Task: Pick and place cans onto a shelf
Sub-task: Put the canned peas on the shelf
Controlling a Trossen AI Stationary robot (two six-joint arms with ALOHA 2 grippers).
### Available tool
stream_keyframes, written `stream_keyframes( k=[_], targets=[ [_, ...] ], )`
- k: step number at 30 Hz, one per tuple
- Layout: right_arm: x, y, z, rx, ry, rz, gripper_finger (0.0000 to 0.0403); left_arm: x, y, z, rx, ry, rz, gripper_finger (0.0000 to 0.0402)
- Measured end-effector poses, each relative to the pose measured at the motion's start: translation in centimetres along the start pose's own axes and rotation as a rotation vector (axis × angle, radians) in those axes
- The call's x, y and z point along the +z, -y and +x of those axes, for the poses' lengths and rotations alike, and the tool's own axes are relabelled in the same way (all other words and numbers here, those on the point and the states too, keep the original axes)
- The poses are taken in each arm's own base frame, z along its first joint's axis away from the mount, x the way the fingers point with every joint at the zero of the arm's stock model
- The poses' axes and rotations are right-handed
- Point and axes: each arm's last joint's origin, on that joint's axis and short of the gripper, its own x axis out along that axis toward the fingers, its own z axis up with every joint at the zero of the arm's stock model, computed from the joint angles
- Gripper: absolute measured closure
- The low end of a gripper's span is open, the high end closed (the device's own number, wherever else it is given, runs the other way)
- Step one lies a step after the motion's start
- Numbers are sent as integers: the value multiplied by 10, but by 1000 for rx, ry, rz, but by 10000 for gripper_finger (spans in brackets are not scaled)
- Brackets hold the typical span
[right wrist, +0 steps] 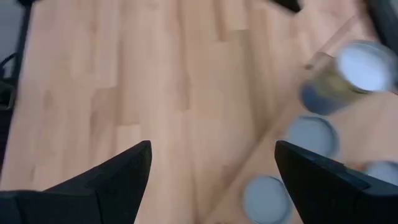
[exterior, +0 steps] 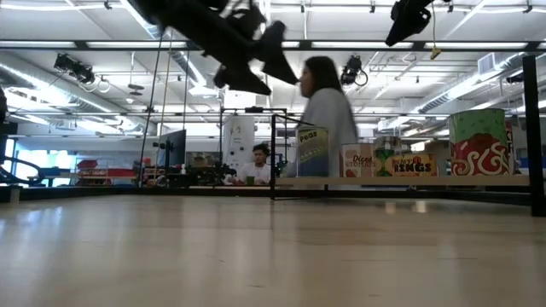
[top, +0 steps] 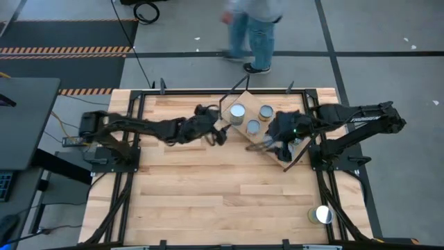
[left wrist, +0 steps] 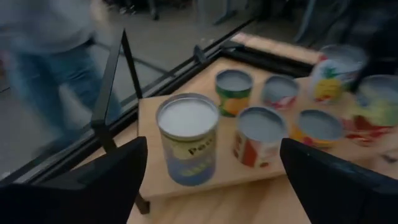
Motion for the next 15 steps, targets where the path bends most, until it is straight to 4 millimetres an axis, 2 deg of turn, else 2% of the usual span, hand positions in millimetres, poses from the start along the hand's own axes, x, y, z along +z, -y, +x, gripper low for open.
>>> stream_keyframes(
  k=[4,9,11,15],
  targets=[
    [-4,-23,7,70,31,-52,55,-18,-9,-30,-103,69,-33,42],
    [-2,-62,10,106,32,-64,55,-51,-8,-52,-240,148,-42,49],
    [0,-81,13,132,15,-70,55,-62,-6,-55,-250,144,-29,49],
    [-2,-119,14,186,-35,-28,55,-75,1,-49,-248,106,-2,51]
  ],
)
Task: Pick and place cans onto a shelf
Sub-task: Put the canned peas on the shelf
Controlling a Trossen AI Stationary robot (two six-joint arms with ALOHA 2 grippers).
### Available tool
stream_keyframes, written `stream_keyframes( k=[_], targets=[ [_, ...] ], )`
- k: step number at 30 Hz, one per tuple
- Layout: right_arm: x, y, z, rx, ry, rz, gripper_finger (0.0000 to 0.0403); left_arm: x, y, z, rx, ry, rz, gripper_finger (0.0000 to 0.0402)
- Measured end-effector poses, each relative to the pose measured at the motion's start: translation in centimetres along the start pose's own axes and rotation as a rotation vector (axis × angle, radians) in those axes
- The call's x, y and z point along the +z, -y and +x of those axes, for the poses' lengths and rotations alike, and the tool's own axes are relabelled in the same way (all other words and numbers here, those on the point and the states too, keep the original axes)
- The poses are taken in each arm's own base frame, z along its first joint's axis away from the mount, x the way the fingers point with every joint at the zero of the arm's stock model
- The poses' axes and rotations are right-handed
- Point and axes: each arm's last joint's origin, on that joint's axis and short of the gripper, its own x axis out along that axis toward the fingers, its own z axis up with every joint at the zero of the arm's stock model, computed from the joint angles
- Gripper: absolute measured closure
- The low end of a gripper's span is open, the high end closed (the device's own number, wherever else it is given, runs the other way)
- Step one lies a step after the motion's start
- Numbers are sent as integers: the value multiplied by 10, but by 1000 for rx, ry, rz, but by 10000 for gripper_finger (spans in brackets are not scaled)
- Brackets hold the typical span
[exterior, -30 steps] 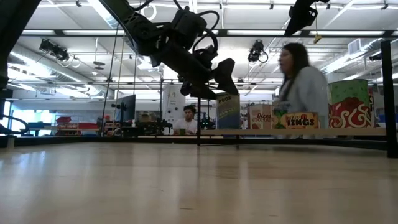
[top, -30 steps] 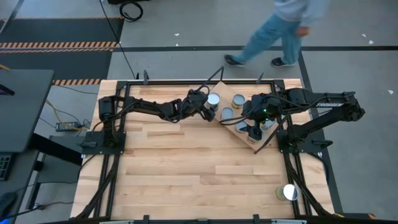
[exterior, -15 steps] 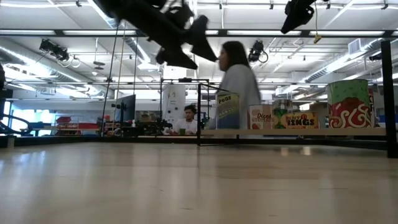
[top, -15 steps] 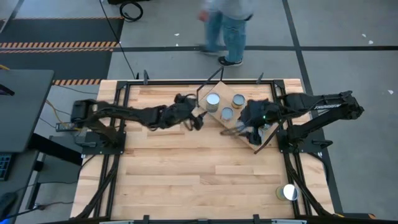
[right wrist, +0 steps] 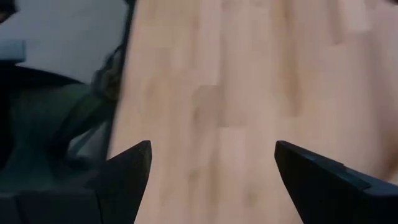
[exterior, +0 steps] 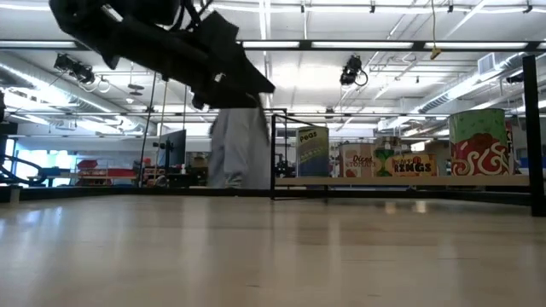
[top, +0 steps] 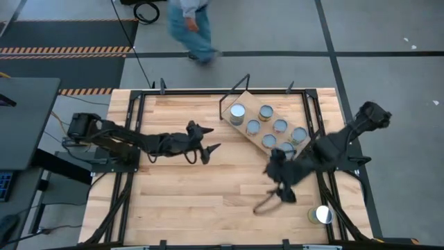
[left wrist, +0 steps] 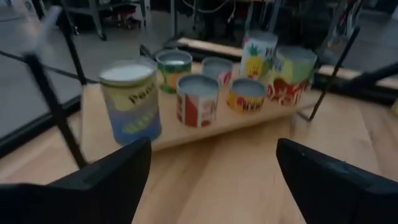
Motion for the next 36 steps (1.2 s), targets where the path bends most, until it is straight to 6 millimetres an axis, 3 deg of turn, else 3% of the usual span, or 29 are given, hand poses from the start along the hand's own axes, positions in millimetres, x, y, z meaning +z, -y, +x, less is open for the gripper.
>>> stream_keyframes(
  k=[4,9,15,19,25,32,36],
  targets=[
    [-15,-32,4,31,-60,64,55,-6,8,18,5,-29,29,71],
    [-41,-63,5,-4,-82,166,55,-13,17,50,52,-64,90,126],
    [-74,-90,11,-49,-165,238,55,-18,-1,88,154,-89,50,201],
    [-97,-100,16,-116,-312,302,55,-14,-13,106,198,-82,52,232],
    [-127,-119,15,-167,-437,439,55,-18,-30,126,249,-111,85,237],
    [-161,-135,5,-240,-509,540,55,-21,-54,132,309,-125,71,236],
    [-166,-135,5,-274,-504,554,55,-20,-62,134,296,-130,59,236]
  ],
)
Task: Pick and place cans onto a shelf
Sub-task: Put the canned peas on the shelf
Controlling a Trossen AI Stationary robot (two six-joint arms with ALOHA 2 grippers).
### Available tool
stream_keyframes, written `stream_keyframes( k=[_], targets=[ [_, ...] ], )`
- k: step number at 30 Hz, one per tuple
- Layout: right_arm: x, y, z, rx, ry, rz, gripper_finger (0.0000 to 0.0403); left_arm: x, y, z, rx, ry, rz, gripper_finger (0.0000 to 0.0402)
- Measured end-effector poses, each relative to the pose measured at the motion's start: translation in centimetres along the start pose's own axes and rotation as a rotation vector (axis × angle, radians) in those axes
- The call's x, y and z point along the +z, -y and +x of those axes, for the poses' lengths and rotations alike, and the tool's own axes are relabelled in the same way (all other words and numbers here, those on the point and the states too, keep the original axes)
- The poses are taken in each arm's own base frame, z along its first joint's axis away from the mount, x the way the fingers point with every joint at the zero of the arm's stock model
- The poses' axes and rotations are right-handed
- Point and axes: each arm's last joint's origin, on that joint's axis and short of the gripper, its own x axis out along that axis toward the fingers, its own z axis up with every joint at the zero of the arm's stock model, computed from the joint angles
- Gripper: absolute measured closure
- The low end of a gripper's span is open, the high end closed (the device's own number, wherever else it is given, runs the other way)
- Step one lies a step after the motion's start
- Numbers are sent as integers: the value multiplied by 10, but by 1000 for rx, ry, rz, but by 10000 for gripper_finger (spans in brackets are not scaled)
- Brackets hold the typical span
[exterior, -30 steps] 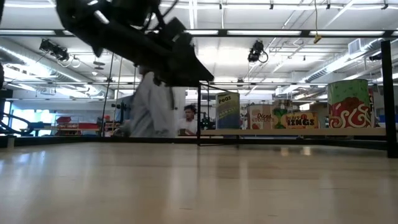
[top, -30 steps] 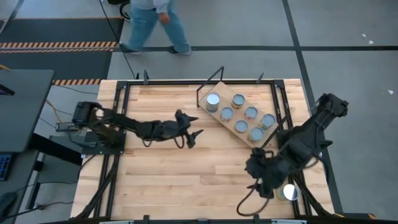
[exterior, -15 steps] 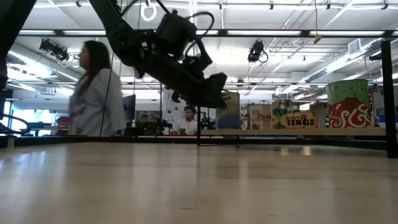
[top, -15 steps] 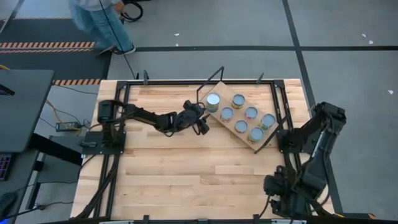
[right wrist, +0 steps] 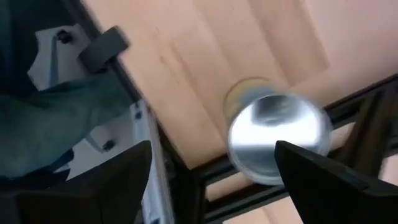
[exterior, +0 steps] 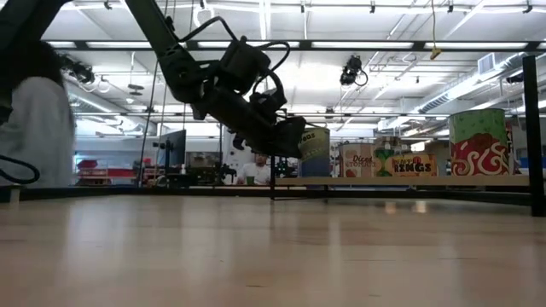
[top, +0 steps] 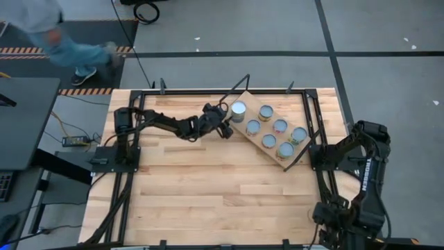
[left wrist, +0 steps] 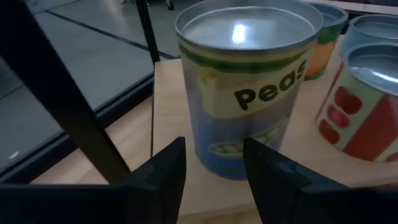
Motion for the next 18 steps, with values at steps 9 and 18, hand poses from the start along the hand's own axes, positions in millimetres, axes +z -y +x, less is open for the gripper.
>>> stream_keyframes(
  k=[9,18],
  targets=[
    [18,1,-8,34,68,27,55,-3,-10,6,15,-18,-5,253],
    [32,7,-12,-8,124,5,55,-4,-14,12,-100,-29,-11,331]
  ],
)
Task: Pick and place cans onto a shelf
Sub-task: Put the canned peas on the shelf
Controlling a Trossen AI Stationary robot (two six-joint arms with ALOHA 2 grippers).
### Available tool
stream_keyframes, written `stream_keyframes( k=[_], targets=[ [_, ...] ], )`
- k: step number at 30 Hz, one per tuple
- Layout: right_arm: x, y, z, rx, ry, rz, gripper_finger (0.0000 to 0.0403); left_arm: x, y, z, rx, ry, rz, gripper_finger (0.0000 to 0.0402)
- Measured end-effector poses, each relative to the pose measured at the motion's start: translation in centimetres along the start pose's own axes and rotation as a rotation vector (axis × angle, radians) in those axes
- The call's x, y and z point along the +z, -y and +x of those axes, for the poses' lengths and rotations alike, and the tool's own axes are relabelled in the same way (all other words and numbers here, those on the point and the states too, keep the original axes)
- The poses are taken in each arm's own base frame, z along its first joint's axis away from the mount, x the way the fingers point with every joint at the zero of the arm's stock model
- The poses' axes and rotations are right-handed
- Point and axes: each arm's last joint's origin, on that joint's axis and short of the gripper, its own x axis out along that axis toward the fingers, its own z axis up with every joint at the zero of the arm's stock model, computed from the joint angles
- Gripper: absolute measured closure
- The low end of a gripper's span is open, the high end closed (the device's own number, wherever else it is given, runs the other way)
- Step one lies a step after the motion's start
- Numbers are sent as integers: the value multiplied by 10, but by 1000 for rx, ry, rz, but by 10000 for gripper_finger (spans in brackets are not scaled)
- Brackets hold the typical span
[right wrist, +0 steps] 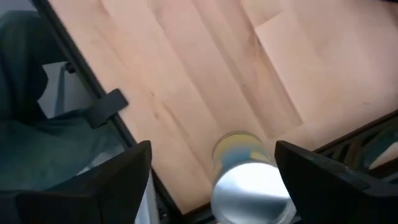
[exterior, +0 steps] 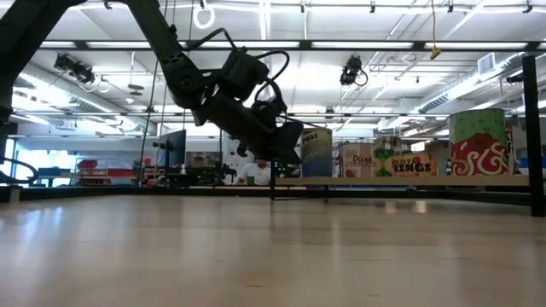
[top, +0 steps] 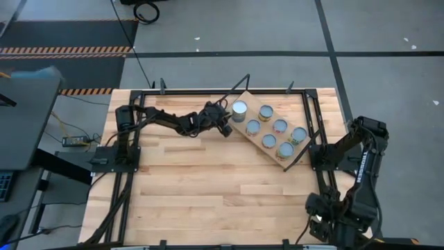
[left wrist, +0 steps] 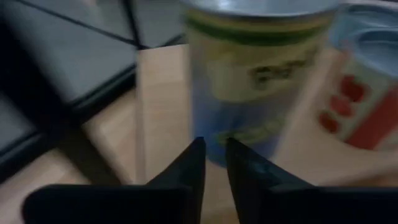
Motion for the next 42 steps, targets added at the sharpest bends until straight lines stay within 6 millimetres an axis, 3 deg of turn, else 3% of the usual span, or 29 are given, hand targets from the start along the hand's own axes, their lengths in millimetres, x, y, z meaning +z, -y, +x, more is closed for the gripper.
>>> stream_keyframes(
  k=[8,11,18,22,26,30,36,42],
  targets=[
    [6,0,1,-14,0,-11,55,-8,15,-3,-38,-47,3,384],
    [5,0,1,-18,-10,-16,55,-3,28,-7,-103,19,-15,393],
    [10,2,2,-38,8,-60,55,35,62,-7,-179,102,8,398],
    [11,2,2,-38,11,-63,55,65,72,-5,-95,40,40,398],
    [11,2,2,-41,11,-74,55,97,67,-4,-11,-26,24,398],
    [12,4,2,-58,29,-81,55,123,49,-1,72,-77,-4,399],
    [12,5,2,-74,40,-89,55,120,27,6,85,-151,-40,399],
    [14,6,2,-83,40,-104,55,104,25,20,87,-195,-54,399]
  ],
)
